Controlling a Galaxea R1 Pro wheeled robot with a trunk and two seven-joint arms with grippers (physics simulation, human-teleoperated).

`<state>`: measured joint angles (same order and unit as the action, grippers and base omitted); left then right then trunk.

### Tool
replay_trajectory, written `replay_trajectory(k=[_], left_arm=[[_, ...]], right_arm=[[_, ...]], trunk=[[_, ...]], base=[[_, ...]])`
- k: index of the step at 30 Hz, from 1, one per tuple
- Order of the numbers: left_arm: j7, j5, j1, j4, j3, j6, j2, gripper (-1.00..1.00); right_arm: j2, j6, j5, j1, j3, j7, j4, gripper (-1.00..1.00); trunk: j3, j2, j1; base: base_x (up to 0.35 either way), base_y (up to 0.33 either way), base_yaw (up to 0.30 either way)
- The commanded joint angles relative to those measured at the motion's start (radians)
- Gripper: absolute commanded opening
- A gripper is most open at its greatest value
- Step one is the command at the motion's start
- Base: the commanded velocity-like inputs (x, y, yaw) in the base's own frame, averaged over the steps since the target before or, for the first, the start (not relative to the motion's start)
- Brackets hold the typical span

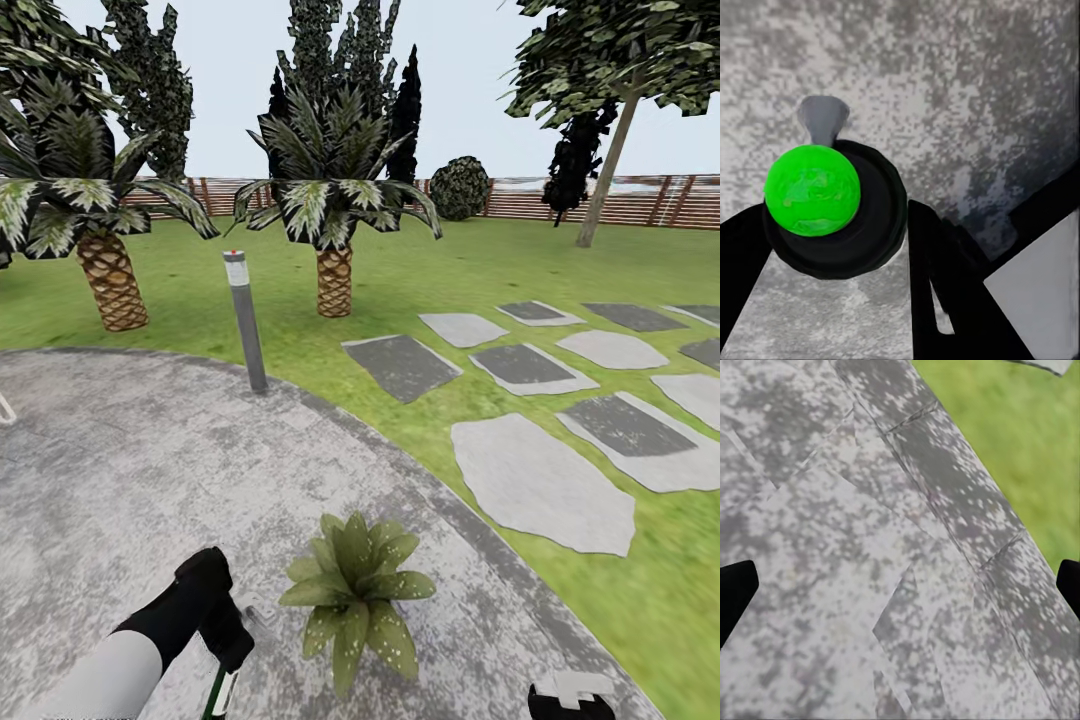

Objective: Pick up the pesticide atomizer in the garden and spray insectifuge to fully cover both potted plants in the garden.

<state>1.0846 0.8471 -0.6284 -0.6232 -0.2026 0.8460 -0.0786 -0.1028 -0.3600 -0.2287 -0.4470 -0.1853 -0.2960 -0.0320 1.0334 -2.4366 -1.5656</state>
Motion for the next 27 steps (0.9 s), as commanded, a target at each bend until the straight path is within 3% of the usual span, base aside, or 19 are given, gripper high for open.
replay_trajectory(k=[1,4,6,9,16,27], left_arm=[[0.02,0.012,-0.003,-0.002,-0.005,0.006,0.016,-1.0],[0.093,0.029,-0.047,0.0,-0.022,0.015,0.048,-1.0],[0.165,0.059,-0.076,0.0,-0.062,0.019,0.052,-1.0],[0.239,0.09,-0.101,-0.001,-0.083,0.02,0.05,-1.0],[0.256,0.11,-0.141,0.0,-0.085,0.022,0.05,-1.0],[0.256,0.112,-0.154,0.0,-0.083,0.032,0.037,-1.0]], right_arm=[[0.0,-0.003,-0.011,-0.001,-0.008,-0.003,0.001,1.0],[0.0,-0.003,-0.011,-0.001,-0.008,-0.003,0.0,1.0],[0.0,-0.003,-0.011,-0.001,-0.008,-0.003,-0.002,1.0],[0.001,-0.003,-0.009,-0.001,-0.008,-0.003,-0.003,1.0],[0.002,-0.002,-0.009,-0.001,-0.008,-0.003,-0.005,1.0],[0.002,-0.002,-0.009,-0.001,-0.008,-0.003,-0.003,1.0]], trunk=[[0.001,0.0,0.0],[0.001,0.0,0.0],[0.001,0.0,0.0],[0.001,0.0,0.0],[0.001,0.0,0.0],[0.001,0.0,0.0]], base=[[0.032,0.006,0.0],[0.012,0.002,0.0],[0.002,0.0,-0.002],[0.0,0.0,-0.132],[-0.011,0.001,-0.263],[-0.285,0.144,-0.272]])
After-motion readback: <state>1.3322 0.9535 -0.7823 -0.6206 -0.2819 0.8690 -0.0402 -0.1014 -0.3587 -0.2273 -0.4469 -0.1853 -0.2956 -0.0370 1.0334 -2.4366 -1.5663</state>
